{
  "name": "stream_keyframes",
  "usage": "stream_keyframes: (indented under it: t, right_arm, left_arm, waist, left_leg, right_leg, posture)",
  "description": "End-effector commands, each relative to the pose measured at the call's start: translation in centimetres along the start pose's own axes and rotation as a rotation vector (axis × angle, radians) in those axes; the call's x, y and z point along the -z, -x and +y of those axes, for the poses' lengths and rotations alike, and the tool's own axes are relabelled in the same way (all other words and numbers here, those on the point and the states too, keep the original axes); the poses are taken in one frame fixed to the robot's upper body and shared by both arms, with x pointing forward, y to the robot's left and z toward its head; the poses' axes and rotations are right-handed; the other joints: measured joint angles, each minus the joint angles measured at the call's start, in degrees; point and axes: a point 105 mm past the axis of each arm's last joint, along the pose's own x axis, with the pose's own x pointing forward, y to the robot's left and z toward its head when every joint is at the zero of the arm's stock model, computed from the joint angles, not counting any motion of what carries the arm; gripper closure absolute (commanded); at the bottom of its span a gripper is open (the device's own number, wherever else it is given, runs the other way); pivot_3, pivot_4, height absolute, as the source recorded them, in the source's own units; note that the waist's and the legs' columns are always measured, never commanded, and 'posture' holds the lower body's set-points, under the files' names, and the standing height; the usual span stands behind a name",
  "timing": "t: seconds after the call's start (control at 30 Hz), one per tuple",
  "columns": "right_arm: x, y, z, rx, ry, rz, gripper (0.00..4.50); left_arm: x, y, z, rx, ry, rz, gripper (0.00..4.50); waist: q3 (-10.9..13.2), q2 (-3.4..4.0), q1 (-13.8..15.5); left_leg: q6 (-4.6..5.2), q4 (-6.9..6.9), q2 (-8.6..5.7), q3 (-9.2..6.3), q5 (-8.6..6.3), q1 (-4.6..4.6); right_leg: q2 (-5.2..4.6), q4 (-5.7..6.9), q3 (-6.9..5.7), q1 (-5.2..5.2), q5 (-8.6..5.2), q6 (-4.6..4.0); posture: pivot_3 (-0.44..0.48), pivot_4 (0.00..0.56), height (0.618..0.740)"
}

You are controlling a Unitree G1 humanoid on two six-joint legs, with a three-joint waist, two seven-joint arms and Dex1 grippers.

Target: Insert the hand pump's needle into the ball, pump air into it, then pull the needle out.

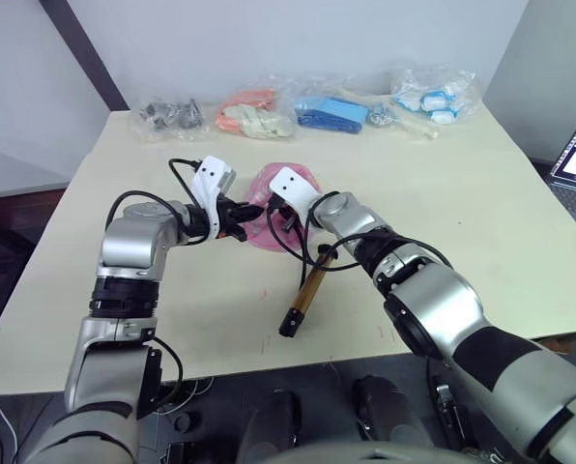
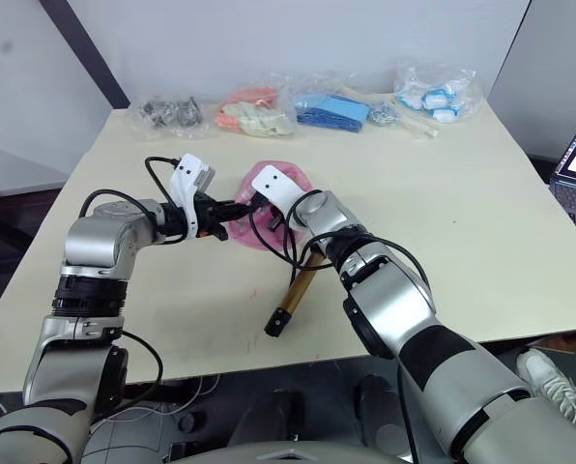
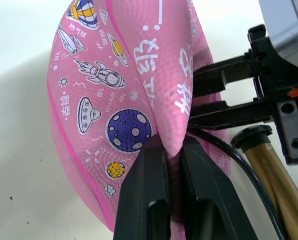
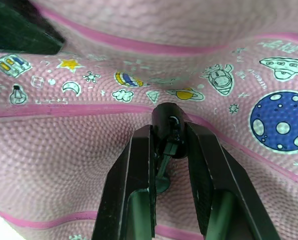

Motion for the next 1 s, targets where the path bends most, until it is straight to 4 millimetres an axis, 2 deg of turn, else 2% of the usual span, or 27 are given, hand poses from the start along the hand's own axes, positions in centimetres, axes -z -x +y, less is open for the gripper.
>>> stream_keyframes:
  t: [0.03,0.4,0.67,0.9,0.93,1.0]
  right_arm:
    - [2.5,-1.6,5.2,-0.082,-0.055,0.107,4.13]
    - [-1.1,-0.4,2.2,-0.057,-0.178,0.013,4.13]
    - [-2.7,-0.2,2.4,-0.068,-0.16,-0.011,4.13]
    - [-2.4,-0.3,2.4,-0.063,-0.166,-0.012,4.13]
    - [-2.4,-0.3,2.4,-0.063,-0.168,-0.013,3.63]
    - [-2.4,-0.2,2.3,-0.065,-0.168,-0.016,3.09]
  left_arm:
    - [0.0,-1.2,-1.3,0.107,0.01,-0.007,4.5]
    - [-0.5,-2.0,0.0,0.105,-0.043,-0.008,4.5]
    - [-1.0,-2.7,-0.6,0.144,-0.09,-0.006,4.5]
    - [-1.2,-2.8,-0.9,0.15,-0.122,-0.006,4.5]
    - [-1.2,-2.8,-0.9,0.148,-0.123,-0.006,4.5]
    - [-1.2,-2.8,-0.9,0.146,-0.125,-0.006,4.5]
  waist:
    - [0.0,0.0,0.1]
    - [0.0,0.02,0.6]
    - [0.0,0.02,1.0]
    - [0.0,0.02,1.2]
    - [0.0,0.02,1.2]
    - [0.0,0.04,1.3]
  left_leg:
    - [0.0,0.0,0.0,-0.01,0.0,0.0]
    - [-0.01,0.0,-0.01,-0.11,0.02,-0.06]
    - [-0.02,0.0,-0.01,-0.13,0.03,-0.15]
    - [-0.02,0.0,-0.01,-0.15,0.03,-0.16]
    - [-0.02,0.0,-0.01,-0.15,0.03,-0.16]
    - [-0.02,0.0,-0.01,-0.16,0.03,-0.16]
  right_leg:
    - [0.0,0.0,-0.01,0.0,0.0,0.0]
    - [-0.01,0.0,-0.16,0.01,0.0,0.0]
    - [-0.02,-0.04,-0.2,-0.01,0.0,-0.01]
    - [-0.01,-0.04,-0.22,-0.01,0.0,-0.01]
    - [0.0,-0.04,-0.22,-0.01,0.0,-0.01]
    - [0.0,-0.04,-0.23,-0.01,0.0,-0.01]
  posture:
    - [0.0,0.15,0.74]
    - [0.0,0.15,0.74]
    - [0.0,0.15,0.74]
    - [0.0,0.15,0.74]
    - [0.0,0.15,0.74]
    - [0.0,0.15,0.74]
